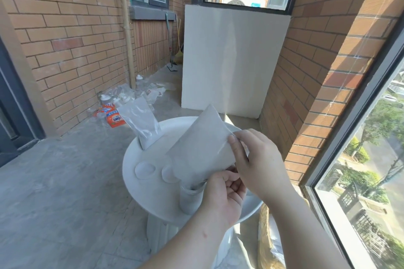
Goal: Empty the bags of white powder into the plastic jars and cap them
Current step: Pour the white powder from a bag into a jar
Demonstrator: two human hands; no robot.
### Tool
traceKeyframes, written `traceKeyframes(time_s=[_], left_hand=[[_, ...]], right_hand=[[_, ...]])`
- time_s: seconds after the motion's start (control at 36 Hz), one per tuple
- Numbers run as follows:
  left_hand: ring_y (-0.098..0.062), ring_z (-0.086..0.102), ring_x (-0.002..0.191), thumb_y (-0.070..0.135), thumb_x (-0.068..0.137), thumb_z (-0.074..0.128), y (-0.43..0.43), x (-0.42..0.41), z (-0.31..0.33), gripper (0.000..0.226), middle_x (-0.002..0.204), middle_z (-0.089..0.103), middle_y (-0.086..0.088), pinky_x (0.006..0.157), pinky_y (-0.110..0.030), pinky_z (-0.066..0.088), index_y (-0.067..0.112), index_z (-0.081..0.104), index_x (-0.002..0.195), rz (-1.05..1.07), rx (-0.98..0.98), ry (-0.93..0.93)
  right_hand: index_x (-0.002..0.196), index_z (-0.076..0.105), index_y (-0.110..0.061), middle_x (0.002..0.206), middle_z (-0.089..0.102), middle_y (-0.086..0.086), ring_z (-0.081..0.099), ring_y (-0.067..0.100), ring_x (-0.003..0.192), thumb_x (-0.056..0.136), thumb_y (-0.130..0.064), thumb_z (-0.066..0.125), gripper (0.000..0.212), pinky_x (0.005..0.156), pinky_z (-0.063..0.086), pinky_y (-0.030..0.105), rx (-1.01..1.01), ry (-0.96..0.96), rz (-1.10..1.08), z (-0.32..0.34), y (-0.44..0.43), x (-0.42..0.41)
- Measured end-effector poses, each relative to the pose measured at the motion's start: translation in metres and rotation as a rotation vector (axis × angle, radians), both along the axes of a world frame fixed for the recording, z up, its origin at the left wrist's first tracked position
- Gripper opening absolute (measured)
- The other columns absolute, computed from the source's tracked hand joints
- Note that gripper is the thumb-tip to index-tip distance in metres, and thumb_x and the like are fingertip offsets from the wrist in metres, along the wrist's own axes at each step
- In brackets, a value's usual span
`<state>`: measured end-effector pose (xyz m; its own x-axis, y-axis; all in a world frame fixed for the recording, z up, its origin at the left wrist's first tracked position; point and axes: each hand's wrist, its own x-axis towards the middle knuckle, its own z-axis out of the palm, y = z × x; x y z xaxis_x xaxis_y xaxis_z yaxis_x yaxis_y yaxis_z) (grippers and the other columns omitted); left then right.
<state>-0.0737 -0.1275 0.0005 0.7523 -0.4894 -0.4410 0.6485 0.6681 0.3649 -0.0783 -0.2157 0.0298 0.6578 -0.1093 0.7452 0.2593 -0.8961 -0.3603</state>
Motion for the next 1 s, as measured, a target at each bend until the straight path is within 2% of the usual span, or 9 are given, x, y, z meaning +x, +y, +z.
traceKeyframes(time_s=[0.22, 0.31, 0.47, 0.58, 0.72, 0.78, 0.83, 0.89, 1.0], left_hand=[[-0.01, 0.048, 0.033, -0.015, 0.086, 0.033, 0.001, -0.002, 0.001, 0.043, 0.043, 0.048, 0.001, 0.038, -0.016, 0.043, 0.009, 0.051, 0.056, 0.007, 0.014, 0.024], [-0.009, 0.047, 0.033, -0.014, 0.086, 0.033, 0.001, -0.002, 0.002, 0.039, 0.043, 0.049, 0.002, 0.037, -0.015, 0.041, 0.01, 0.05, 0.061, 0.002, 0.015, 0.025], [-0.008, 0.054, 0.045, -0.011, 0.086, 0.035, 0.0, 0.002, -0.002, 0.037, 0.057, 0.06, -0.002, 0.043, -0.017, 0.045, 0.008, 0.065, 0.074, 0.007, 0.026, 0.025], [-0.008, 0.051, 0.042, -0.013, 0.085, 0.033, 0.0, 0.001, -0.001, 0.043, 0.054, 0.057, 0.0, 0.04, -0.016, 0.043, 0.01, 0.064, 0.066, 0.006, 0.042, 0.011], [-0.005, 0.037, 0.029, -0.013, 0.087, 0.028, 0.001, 0.0, 0.005, 0.063, 0.039, 0.042, 0.005, 0.032, -0.013, 0.033, 0.017, 0.057, 0.039, -0.03, 0.067, -0.057], [-0.006, 0.039, 0.029, -0.013, 0.087, 0.028, 0.001, 0.0, 0.003, 0.061, 0.039, 0.042, 0.005, 0.032, -0.013, 0.033, 0.016, 0.057, 0.041, -0.026, 0.055, -0.056], [-0.007, 0.045, 0.033, -0.013, 0.086, 0.031, 0.002, 0.0, 0.0, 0.051, 0.044, 0.049, 0.002, 0.035, -0.014, 0.038, 0.012, 0.059, 0.053, -0.018, 0.042, -0.03], [-0.009, 0.051, 0.037, -0.014, 0.086, 0.034, 0.002, 0.001, 0.0, 0.039, 0.05, 0.056, 0.0, 0.038, -0.016, 0.042, 0.009, 0.057, 0.064, -0.005, 0.02, -0.003], [-0.008, 0.048, 0.036, -0.013, 0.085, 0.032, 0.001, 0.002, 0.0, 0.046, 0.048, 0.054, 0.001, 0.037, -0.016, 0.041, 0.011, 0.06, 0.057, 0.005, 0.038, -0.005]], right_hand=[[0.087, 0.056, -0.03, 0.081, 0.048, -0.021, 0.051, 0.015, 0.072, 0.101, -0.034, 0.049, 0.016, 0.062, 0.05, 0.04, -0.029, 0.022, 0.019, 0.002, 0.003, 0.0], [0.088, 0.059, -0.027, 0.083, 0.053, -0.019, 0.054, 0.015, 0.075, 0.101, -0.032, 0.051, 0.016, 0.063, 0.049, 0.039, -0.029, 0.017, 0.037, 0.005, 0.006, -0.001], [0.087, 0.062, -0.024, 0.082, 0.058, -0.014, 0.053, 0.02, 0.069, 0.1, -0.037, 0.046, 0.025, 0.059, 0.045, 0.034, -0.062, 0.045, 0.021, 0.007, 0.012, 0.0], [0.087, 0.062, -0.022, 0.082, 0.058, -0.013, 0.054, 0.019, 0.068, 0.101, -0.034, 0.048, 0.023, 0.057, 0.049, 0.039, -0.045, 0.036, 0.024, 0.009, 0.012, 0.0], [0.087, 0.063, -0.022, 0.083, 0.059, -0.014, 0.053, 0.017, 0.067, 0.101, -0.035, 0.047, 0.025, 0.059, 0.049, 0.039, -0.039, -0.001, 0.037, 0.008, 0.014, 0.001], [0.087, 0.063, -0.023, 0.082, 0.056, -0.017, 0.049, 0.014, 0.065, 0.101, -0.037, 0.046, 0.026, 0.059, 0.046, 0.035, -0.033, -0.001, 0.031, 0.008, 0.014, 0.0], [0.085, 0.063, -0.022, 0.082, 0.056, -0.017, 0.044, 0.012, 0.064, 0.101, -0.037, 0.046, 0.027, 0.059, 0.041, 0.032, -0.052, -0.02, 0.013, 0.01, 0.014, -0.001], [0.086, 0.063, -0.022, 0.083, 0.057, -0.015, 0.049, 0.015, 0.067, 0.101, -0.037, 0.045, 0.027, 0.06, 0.043, 0.034, -0.034, -0.028, 0.013, 0.013, 0.012, -0.001], [0.085, 0.062, -0.023, 0.082, 0.055, -0.016, 0.049, 0.016, 0.064, 0.101, -0.037, 0.045, 0.026, 0.059, 0.045, 0.036, -0.06, -0.028, 0.003, 0.011, 0.014, -0.001]])
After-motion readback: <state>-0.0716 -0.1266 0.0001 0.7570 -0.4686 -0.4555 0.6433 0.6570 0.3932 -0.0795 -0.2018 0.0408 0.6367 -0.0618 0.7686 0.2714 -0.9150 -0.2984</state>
